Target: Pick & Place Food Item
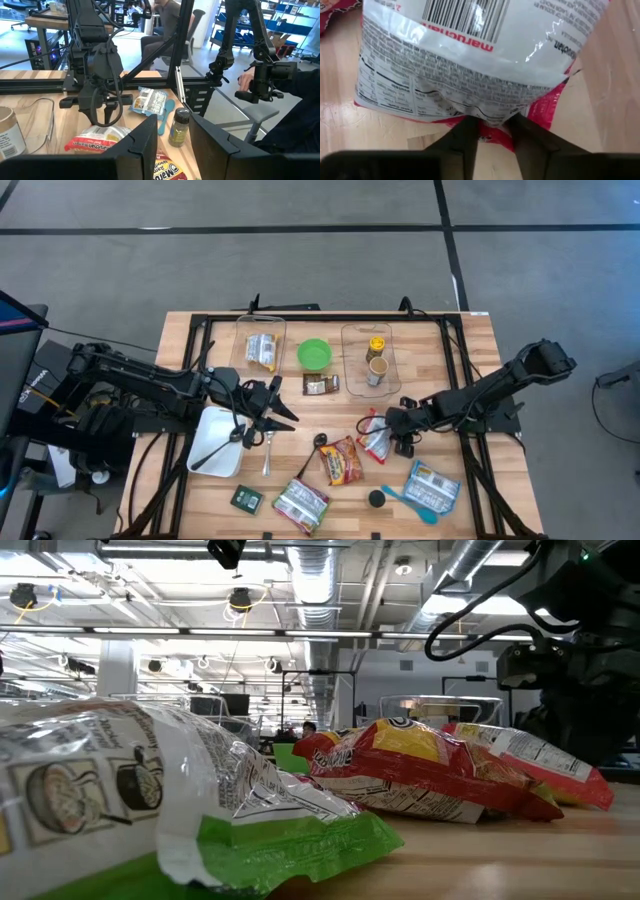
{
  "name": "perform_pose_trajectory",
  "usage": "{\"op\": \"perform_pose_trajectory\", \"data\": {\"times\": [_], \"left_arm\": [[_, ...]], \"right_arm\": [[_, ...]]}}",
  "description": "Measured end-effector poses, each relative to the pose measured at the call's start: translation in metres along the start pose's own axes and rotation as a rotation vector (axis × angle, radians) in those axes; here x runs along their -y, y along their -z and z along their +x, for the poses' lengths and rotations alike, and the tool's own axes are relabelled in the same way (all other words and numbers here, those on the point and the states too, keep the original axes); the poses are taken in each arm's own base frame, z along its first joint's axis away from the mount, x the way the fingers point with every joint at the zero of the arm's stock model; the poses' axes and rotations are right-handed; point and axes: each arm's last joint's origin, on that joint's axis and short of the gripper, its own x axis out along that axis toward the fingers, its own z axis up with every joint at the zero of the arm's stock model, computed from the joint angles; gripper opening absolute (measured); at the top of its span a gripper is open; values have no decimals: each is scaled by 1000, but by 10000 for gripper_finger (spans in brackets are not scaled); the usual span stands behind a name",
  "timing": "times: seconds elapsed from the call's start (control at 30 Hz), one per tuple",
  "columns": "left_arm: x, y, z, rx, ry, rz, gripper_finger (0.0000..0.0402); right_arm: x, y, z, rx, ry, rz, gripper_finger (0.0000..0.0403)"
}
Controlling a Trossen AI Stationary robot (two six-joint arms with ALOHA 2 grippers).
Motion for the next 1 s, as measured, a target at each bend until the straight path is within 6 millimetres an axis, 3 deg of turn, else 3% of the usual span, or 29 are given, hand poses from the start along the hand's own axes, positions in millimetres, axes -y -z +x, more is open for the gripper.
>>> {"op": "perform_pose_trajectory", "data": {"times": [0.37, 0.7, 1.0], "left_arm": [[0, 0, 0, 0, 0, 0, 108], [0, 0, 0, 0, 0, 0, 108], [0, 0, 0, 0, 0, 0, 108]], "right_arm": [[0, 1, 0, -4, 0, -10, 5], [-1, -1, -1, -1, 0, -14, 1], [-10, -20, -11, 58, 7, -78, 0]]}}
